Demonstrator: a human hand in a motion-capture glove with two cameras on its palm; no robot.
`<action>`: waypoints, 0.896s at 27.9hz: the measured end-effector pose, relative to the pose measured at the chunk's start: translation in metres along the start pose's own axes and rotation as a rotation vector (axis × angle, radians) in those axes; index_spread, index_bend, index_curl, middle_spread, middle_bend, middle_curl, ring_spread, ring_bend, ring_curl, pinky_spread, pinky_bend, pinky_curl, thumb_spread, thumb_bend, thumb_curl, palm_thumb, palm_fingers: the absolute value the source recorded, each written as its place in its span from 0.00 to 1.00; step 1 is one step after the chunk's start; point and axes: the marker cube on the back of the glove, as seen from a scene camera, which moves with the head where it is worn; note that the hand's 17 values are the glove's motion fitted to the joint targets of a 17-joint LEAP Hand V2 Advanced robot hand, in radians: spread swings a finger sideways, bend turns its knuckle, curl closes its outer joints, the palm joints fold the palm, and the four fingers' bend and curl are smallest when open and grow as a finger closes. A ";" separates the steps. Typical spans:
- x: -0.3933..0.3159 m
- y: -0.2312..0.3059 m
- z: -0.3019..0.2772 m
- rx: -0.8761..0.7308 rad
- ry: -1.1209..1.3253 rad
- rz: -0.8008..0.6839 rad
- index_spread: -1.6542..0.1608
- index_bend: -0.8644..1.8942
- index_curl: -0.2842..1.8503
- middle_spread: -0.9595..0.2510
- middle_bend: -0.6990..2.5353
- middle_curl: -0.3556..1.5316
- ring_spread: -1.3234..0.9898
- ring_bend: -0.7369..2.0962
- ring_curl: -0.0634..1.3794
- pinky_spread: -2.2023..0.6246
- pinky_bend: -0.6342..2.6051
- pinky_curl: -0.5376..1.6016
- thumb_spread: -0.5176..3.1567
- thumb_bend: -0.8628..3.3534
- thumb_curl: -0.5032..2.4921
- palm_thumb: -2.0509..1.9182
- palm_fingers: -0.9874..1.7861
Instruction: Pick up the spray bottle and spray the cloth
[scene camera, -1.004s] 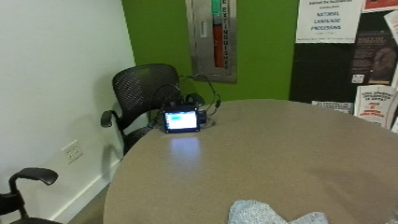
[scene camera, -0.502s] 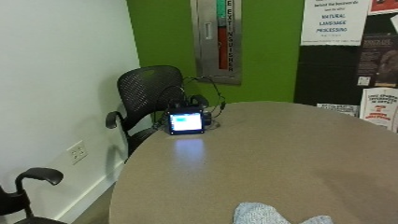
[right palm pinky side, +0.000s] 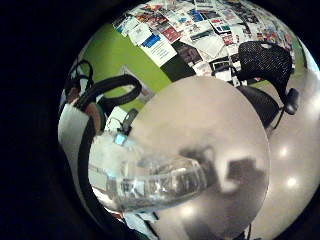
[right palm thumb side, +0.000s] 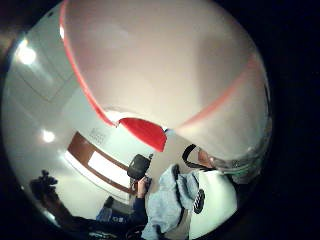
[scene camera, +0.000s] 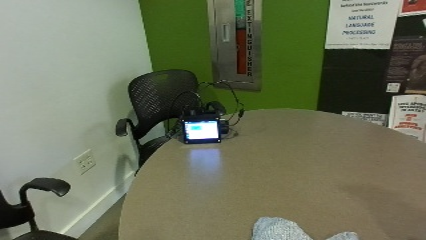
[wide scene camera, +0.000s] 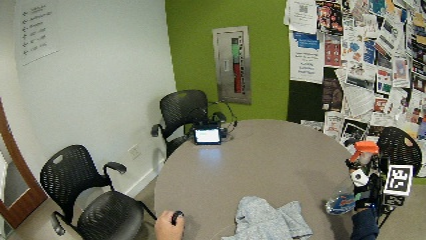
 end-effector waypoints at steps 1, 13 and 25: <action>0.000 0.000 0.000 0.020 0.001 -0.006 0.75 0.34 0.23 0.64 0.37 0.43 0.47 0.49 0.32 0.70 0.35 0.43 0.36 0.20 0.34 0.75 0.82; -0.005 -0.001 0.004 0.127 0.035 -0.069 0.75 0.39 0.29 0.62 0.38 0.45 0.46 0.48 0.34 0.67 0.35 0.44 0.29 0.20 0.37 0.77 0.84; -0.003 -0.003 -0.001 0.156 0.064 -0.112 0.75 0.39 0.32 0.62 0.38 0.46 0.46 0.48 0.35 0.67 0.36 0.45 0.27 0.20 0.39 0.77 0.83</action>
